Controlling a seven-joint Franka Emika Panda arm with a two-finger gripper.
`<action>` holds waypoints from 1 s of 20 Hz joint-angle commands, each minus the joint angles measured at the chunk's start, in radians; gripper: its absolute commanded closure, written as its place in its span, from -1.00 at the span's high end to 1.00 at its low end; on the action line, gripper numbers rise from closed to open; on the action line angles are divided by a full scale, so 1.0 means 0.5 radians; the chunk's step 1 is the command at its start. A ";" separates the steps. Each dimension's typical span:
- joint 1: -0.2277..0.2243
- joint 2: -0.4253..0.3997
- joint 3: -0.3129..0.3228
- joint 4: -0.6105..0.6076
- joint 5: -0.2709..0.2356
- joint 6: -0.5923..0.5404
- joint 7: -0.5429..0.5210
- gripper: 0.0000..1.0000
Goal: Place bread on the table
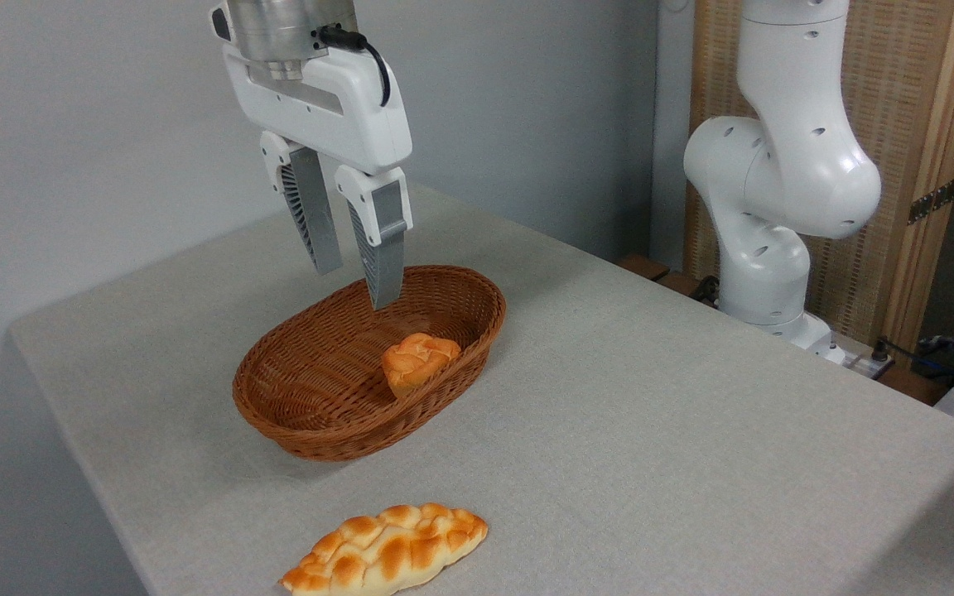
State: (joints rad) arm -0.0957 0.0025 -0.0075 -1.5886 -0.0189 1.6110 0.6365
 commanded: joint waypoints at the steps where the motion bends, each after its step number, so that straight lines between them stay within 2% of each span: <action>1: -0.002 -0.026 -0.003 -0.016 -0.033 -0.074 0.040 1.00; 5: -0.005 -0.039 -0.009 -0.050 -0.033 -0.074 0.040 1.00; 8: -0.011 -0.112 -0.013 -0.148 -0.039 -0.074 0.043 1.00; 11: -0.017 -0.167 -0.080 -0.274 -0.042 -0.062 0.046 1.00; 15: -0.100 -0.183 -0.108 -0.415 -0.042 -0.025 0.040 1.00; 17: -0.146 -0.183 -0.108 -0.485 -0.045 0.078 0.040 1.00; 20: -0.152 -0.177 -0.160 -0.569 -0.048 0.229 0.043 1.00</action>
State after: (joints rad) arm -0.1617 -0.0645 -0.0715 -1.7974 -0.0195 1.6314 0.6427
